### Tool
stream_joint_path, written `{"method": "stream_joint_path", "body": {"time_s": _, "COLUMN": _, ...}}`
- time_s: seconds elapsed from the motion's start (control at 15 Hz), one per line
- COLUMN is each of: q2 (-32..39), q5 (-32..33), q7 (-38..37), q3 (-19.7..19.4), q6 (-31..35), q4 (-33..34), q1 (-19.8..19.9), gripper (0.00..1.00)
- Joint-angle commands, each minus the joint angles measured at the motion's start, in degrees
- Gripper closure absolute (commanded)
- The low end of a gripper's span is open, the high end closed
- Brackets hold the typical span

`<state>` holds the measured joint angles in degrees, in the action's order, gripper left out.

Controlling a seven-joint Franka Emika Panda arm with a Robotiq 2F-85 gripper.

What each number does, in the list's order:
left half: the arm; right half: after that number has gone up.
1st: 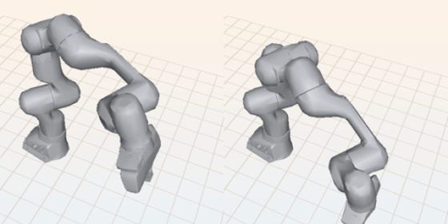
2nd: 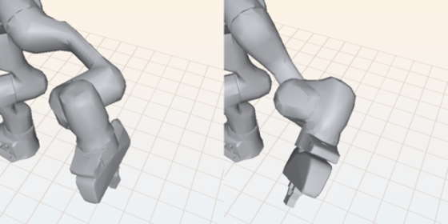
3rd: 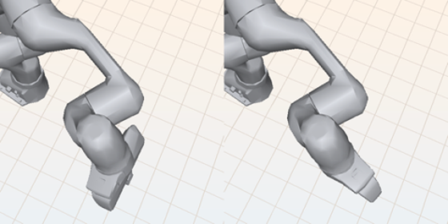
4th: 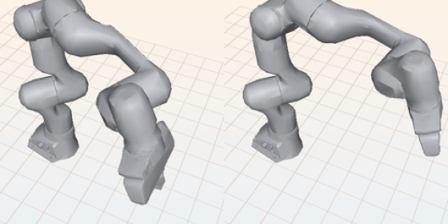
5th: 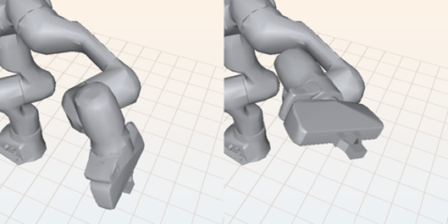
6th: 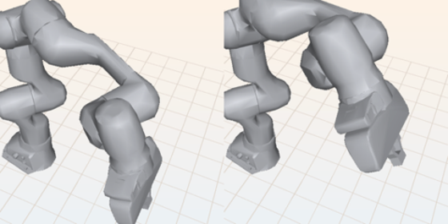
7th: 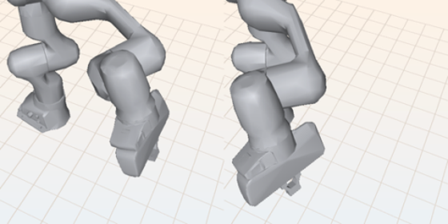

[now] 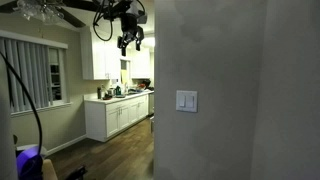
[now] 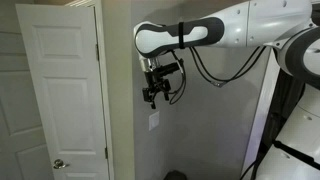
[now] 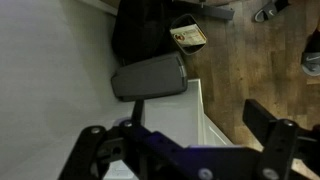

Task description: Switch off the light

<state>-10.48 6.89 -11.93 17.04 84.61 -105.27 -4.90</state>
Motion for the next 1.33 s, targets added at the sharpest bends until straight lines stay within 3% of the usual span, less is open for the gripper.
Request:
{"method": "stream_joint_path", "body": {"time_s": 0.0, "q2": 0.2, "q5": 0.3, "q7": -0.3, "q3": -1.6, "q6": -0.2, "q4": 0.2, "q1": -1.8, "gripper": 0.00}}
{"method": "stream_joint_path", "body": {"time_s": 0.6, "q2": 0.2, "q5": 0.3, "q7": -0.3, "q3": -1.6, "q6": -0.2, "q4": 0.2, "q1": -1.8, "gripper": 0.00}}
{"method": "stream_joint_path", "body": {"time_s": 0.8, "q2": 0.5, "q5": -0.5, "q7": -0.6, "q3": -4.1, "q6": 4.5, "q4": -0.8, "q1": -0.8, "gripper": 0.00}}
{"method": "stream_joint_path", "body": {"time_s": 1.27, "q2": 4.1, "q5": 2.7, "q7": 0.8, "q3": -9.7, "q6": 23.5, "q4": -3.0, "q1": 0.7, "gripper": 0.00}}
